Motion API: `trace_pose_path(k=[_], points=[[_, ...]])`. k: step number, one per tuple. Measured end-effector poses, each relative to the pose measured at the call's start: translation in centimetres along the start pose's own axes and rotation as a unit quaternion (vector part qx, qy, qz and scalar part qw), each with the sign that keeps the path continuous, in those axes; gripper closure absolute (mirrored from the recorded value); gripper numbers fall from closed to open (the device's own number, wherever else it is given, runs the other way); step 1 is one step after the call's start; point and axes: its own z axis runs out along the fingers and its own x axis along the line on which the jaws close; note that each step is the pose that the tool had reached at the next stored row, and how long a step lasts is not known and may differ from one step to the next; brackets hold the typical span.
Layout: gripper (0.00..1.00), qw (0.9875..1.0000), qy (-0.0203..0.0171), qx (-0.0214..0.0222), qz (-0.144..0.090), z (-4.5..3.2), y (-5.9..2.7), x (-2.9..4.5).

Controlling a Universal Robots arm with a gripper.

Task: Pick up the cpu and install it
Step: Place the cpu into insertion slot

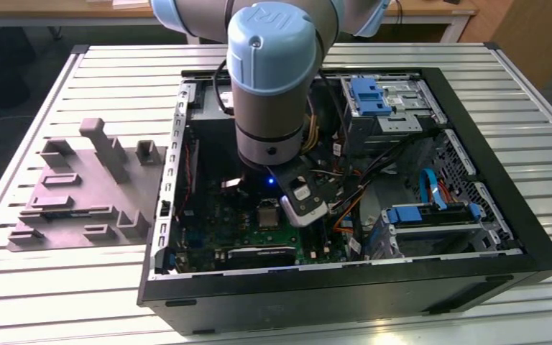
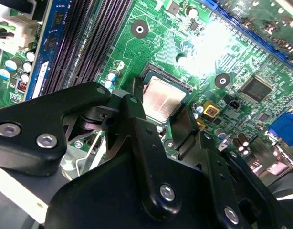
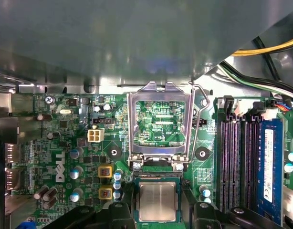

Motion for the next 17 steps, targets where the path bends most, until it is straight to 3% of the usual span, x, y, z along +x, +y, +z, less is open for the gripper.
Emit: trace_pose_path(k=[17], points=[[0.53,1.0000,0.0001,0.0003,0.000,0.42,-0.01,-0.18]])
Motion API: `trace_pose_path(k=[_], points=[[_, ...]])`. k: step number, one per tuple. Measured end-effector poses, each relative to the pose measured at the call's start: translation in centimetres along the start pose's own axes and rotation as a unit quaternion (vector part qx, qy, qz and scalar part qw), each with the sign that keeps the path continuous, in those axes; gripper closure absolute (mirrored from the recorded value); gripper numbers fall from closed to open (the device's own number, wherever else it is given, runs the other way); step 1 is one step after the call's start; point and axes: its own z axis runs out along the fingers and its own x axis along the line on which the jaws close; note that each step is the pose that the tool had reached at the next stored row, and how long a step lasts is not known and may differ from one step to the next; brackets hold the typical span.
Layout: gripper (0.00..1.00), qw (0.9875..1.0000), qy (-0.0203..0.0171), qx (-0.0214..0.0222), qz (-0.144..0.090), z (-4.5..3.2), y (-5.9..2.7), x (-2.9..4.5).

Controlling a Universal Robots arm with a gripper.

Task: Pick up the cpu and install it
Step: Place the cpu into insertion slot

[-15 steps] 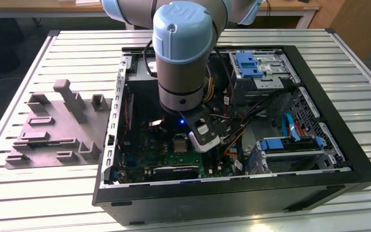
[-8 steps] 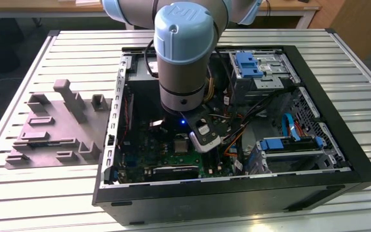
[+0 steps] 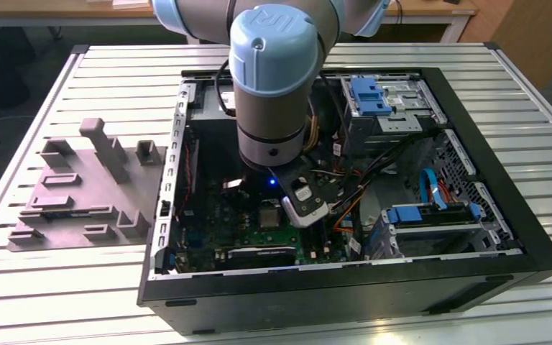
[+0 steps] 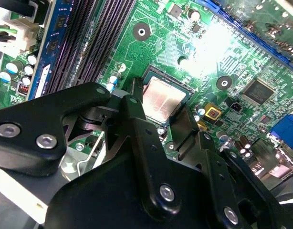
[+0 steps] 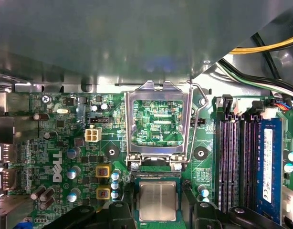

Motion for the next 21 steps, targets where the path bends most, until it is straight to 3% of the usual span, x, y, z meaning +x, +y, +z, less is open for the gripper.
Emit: trace_pose_path(k=[9,10,21], points=[[0.52,1.0000,-0.0003,-0.0003,0.000,0.10,0.01,-0.03],[0.46,1.0000,-0.0001,-0.0003,0.000,0.10,0.01,-0.02],[0.47,1.0000,-0.0001,-0.0002,0.000,-0.36,0.01,0.01]])
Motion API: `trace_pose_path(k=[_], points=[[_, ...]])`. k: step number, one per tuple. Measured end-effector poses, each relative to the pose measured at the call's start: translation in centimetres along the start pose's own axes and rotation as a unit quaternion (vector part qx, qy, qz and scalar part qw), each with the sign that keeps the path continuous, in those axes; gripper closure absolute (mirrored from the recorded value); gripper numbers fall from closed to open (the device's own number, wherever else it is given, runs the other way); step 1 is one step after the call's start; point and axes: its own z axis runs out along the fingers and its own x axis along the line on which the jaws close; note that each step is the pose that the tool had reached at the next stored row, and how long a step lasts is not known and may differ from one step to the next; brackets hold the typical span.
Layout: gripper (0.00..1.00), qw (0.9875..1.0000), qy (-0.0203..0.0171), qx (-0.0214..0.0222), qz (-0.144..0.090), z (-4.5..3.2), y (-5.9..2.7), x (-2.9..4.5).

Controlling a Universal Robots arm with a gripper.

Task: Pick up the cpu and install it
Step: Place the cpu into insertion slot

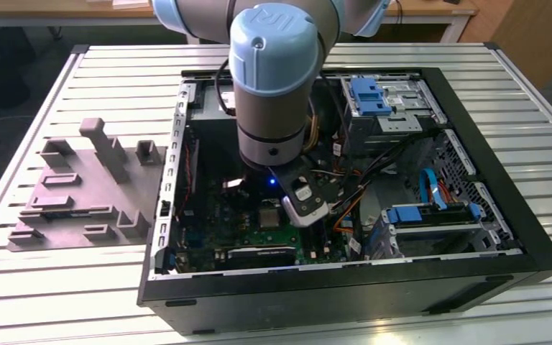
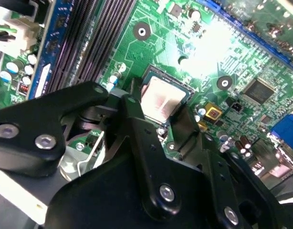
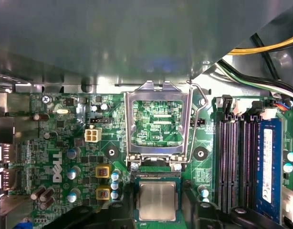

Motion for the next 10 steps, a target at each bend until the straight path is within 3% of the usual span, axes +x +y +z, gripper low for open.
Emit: trace_pose_path(k=[1,10], points=[[0.53,1.0000,0.0000,0.0000,0.000,-0.04,0.00,0.00],[0.53,1.0000,0.0000,0.0002,0.000,-0.04,0.00,0.01]])
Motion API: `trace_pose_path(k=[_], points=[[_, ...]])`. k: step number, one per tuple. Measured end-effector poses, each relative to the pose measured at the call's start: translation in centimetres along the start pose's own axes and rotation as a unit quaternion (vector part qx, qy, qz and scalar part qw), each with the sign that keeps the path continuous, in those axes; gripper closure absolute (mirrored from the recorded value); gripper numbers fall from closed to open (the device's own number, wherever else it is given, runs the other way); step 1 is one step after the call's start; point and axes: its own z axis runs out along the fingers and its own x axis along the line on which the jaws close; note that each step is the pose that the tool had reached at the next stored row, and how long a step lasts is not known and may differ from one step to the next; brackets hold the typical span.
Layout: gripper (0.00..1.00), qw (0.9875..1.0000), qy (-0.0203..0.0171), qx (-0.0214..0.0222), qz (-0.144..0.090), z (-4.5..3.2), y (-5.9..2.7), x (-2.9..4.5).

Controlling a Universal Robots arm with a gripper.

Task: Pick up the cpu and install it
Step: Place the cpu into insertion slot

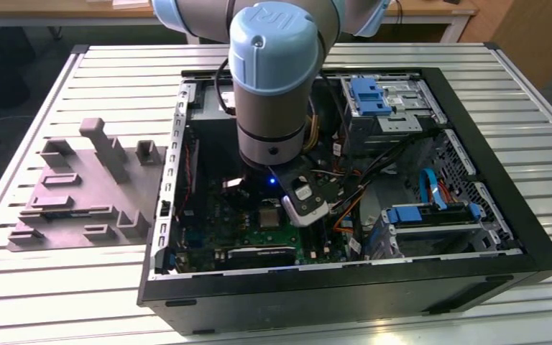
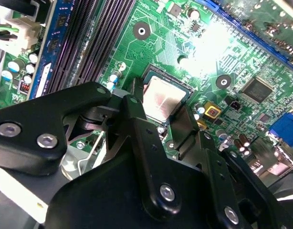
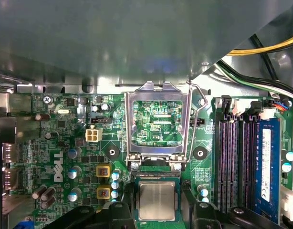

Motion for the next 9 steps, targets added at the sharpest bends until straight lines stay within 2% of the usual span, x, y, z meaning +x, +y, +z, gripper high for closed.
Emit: trace_pose_path(k=[3,4,9], points=[[0.52,1.0000,0.0000,-0.0001,0.000,0.02,0.00,0.00],[0.46,1.0000,0.0000,-0.0001,0.000,0.02,0.00,0.00],[0.46,1.0000,0.0000,-0.0003,0.000,0.02,0.01,0.00]])
